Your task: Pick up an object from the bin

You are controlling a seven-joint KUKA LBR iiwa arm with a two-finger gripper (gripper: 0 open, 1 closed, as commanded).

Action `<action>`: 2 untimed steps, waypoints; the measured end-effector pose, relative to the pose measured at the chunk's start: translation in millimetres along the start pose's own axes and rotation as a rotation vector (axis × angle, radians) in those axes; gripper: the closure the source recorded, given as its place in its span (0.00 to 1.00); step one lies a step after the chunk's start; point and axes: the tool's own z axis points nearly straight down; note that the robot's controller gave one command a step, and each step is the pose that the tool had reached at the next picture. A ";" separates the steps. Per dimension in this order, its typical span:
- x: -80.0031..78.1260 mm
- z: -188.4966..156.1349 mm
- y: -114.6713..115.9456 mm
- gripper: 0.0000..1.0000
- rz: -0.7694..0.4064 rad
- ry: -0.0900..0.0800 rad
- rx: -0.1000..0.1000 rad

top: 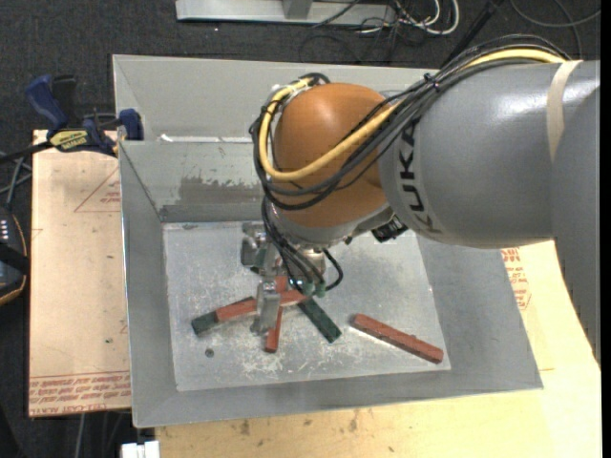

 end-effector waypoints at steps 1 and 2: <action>-1.9 -4.3 -1.0 0.00 0.004 -0.008 -0.001; -1.4 39.7 -1.0 0.00 -0.012 -0.015 -0.004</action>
Offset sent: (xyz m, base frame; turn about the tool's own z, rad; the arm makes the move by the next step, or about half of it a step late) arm -0.0063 -0.0028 -0.1405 -0.0471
